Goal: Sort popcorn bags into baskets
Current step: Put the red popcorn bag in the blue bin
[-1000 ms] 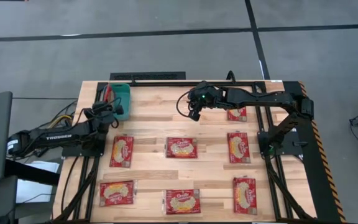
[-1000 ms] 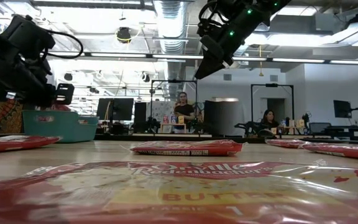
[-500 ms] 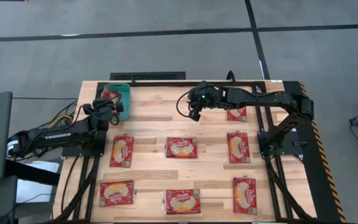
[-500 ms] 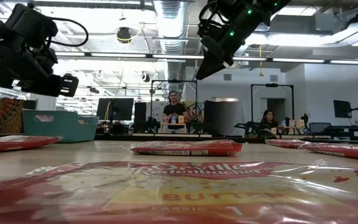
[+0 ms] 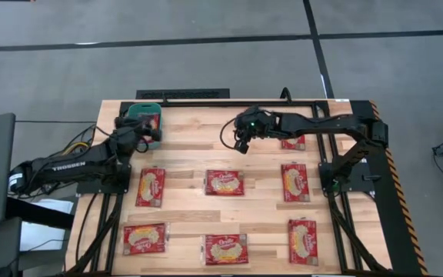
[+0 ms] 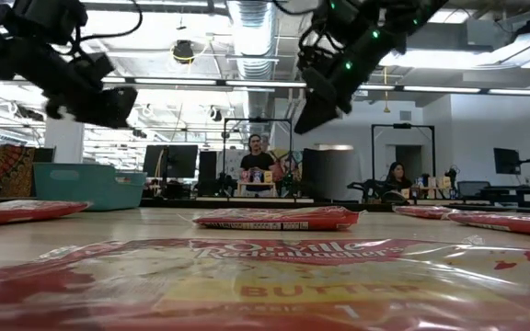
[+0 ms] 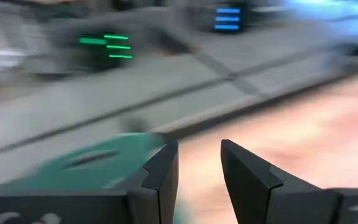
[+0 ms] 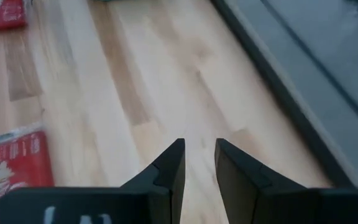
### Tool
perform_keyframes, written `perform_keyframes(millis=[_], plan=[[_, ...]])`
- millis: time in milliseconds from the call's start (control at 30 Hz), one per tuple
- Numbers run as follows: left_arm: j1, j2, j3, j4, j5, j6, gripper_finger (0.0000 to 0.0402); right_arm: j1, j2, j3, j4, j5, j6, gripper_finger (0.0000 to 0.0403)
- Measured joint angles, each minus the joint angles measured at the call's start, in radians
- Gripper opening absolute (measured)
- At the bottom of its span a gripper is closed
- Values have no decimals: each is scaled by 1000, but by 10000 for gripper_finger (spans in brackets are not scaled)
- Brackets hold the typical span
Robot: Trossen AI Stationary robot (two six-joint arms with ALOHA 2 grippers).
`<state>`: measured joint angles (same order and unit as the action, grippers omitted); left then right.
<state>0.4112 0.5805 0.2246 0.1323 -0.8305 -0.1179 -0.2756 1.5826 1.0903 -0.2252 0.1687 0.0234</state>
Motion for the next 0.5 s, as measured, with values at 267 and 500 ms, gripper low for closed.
perform_keyframes(millis=[267,500], plan=[[-35,172,2,138,594,-59,110,-3,0,-246,359,-290,185,116],[-99,348,1,347,681,2,115,77,0,-338,526,-351,293,163]])
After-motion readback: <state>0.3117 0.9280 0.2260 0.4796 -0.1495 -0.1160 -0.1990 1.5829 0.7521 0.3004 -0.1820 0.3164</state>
